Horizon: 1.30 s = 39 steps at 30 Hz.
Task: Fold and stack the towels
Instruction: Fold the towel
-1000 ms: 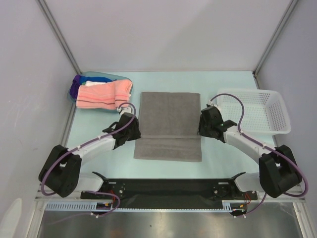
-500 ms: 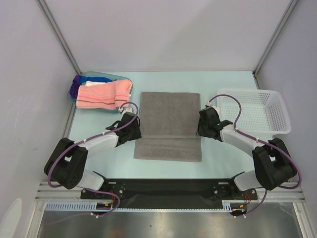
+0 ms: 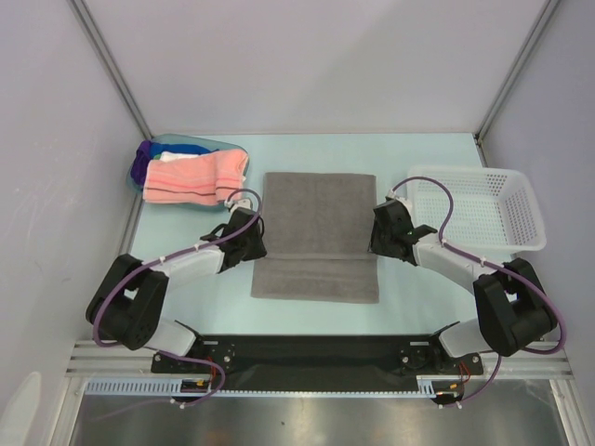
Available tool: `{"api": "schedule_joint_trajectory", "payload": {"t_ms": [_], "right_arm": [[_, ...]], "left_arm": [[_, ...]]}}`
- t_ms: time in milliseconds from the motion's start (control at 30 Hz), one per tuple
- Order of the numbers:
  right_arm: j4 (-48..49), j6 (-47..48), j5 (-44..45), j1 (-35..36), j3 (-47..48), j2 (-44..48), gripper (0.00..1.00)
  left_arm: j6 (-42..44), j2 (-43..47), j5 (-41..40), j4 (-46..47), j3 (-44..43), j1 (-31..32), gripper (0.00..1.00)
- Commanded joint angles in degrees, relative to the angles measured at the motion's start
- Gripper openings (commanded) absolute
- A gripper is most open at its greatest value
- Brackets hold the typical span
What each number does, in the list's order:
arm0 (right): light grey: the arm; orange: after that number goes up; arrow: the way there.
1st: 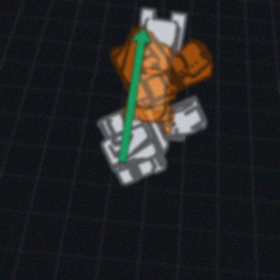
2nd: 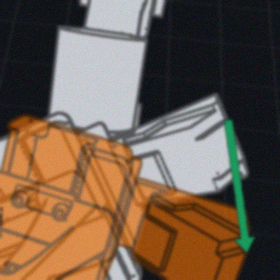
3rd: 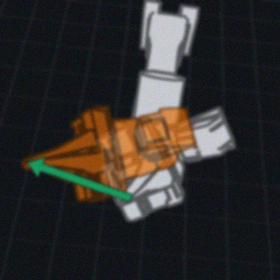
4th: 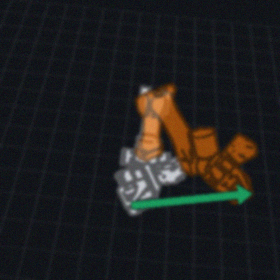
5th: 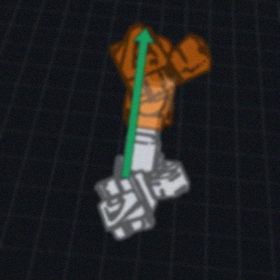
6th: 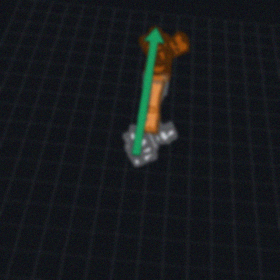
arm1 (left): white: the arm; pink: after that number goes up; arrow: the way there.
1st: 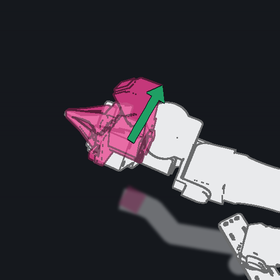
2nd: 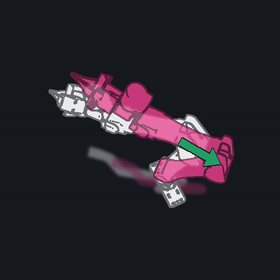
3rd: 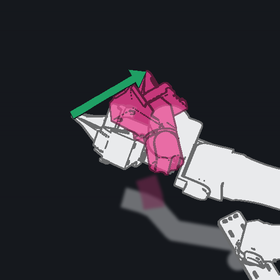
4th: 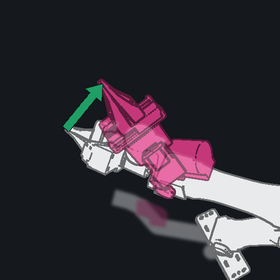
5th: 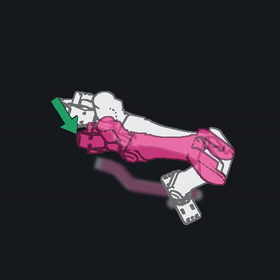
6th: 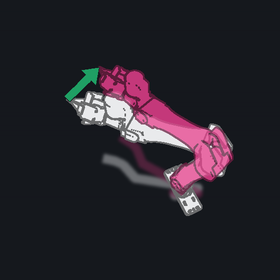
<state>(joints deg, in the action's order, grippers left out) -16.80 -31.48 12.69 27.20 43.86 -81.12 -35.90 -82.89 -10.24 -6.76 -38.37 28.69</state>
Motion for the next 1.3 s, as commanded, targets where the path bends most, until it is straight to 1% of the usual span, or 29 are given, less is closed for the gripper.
{"api": "schedule_joint_trajectory", "payload": {"t_ms": [0, 100, 133, 200, 233, 300, 333, 400, 433, 533, 867, 933, 1000, 1033, 1100, 1133, 1267], "right_arm": [[1.68, -0.51, 1.46, 0.22, -0.53, -0.26, 0.42], [1.59, -0.51, 1.55, 0.22, -0.53, -0.35, 0.42], [1.5, -0.51, 1.64, 0.22, -0.53, -0.35, 0.43], [1.42, -0.33, 1.81, 0.22, -0.53, -0.35, 0.43], [1.33, -0.42, 1.99, 0.31, -0.44, -0.44, 0.43], [1.33, -0.33, 2.08, 0.31, -0.44, -0.53, 0.43], [1.33, -0.24, 2.16, 0.31, -0.44, -0.44, 0.43], [1.24, -0.16, 2.17, 0.31, -0.44, -0.53, 0.43], [1.24, -0.07, 2.25, 0.31, -0.35, -0.53, 0.43], [1.33, -0.16, 2.17, 0.48, -0.53, -0.79, 0.43], [2.91, -0.86, 2.16, 1.1, -0.7, -3.43, 0.43], [3.09, -0.86, 2.08, 1.1, -0.7, -4.04, 0.41], [3.26, -1.12, 2.08, 1.1, -0.7, -4.13, 0.37], [3.35, -1.12, 2.08, 1.1, -0.7, -4.22, 0.32], [3.35, -1.12, 1.99, 1.01, -0.7, -4.04, 0.29], [3.26, -1.04, 1.99, 1.1, -0.61, -4.13, 0.25], [3.26, -0.86, 1.99, 0.84, -0.53, -4.39, 0.2]], "left_arm": [[1.27, -0.6, 0.22, 1.84, -2.85, -0.56, 0.3], [1.53, -0.87, 0.04, 1.58, -3.11, -0.56, 0.24], [1.62, -1.04, 0.04, 1.58, -3.29, -0.56, 0.21], [1.89, -1.13, 0.13, 1.58, -3.55, -0.56, 0.19], [1.89, -1.39, 0.22, 1.58, -3.64, -0.56, 0.15], [1.97, -1.66, 0.31, 1.58, -3.9, -0.56, 0.13], [2.06, -1.83, 0.4, 1.67, -3.91, -0.56, 0.09], [2.06, -1.92, 0.66, 1.75, -3.99, -0.56, 0.07], [2.06, -2.01, 0.66, 1.84, -4.08, -0.56, 0.04], [2.15, -2.18, 0.84, 1.93, -4.17, -0.56, 0.0], [2.33, -2.89, 1.36, 2.81, -3.99, -0.56, 0.0], [2.41, -2.98, 1.36, 2.9, -3.91, -0.56, 0.0], [2.59, -3.06, 1.36, 2.99, -3.91, -0.56, 0.0], [2.59, -3.06, 1.28, 2.99, -3.91, -0.56, 0.0], [2.68, -2.98, 1.36, 2.99, -3.9, -0.56, 0.0], [2.68, -3.06, 1.36, 3.07, -3.82, -0.56, 0.0], [2.77, -3.15, 1.36, 3.16, -3.99, -0.56, 0.0]]}}
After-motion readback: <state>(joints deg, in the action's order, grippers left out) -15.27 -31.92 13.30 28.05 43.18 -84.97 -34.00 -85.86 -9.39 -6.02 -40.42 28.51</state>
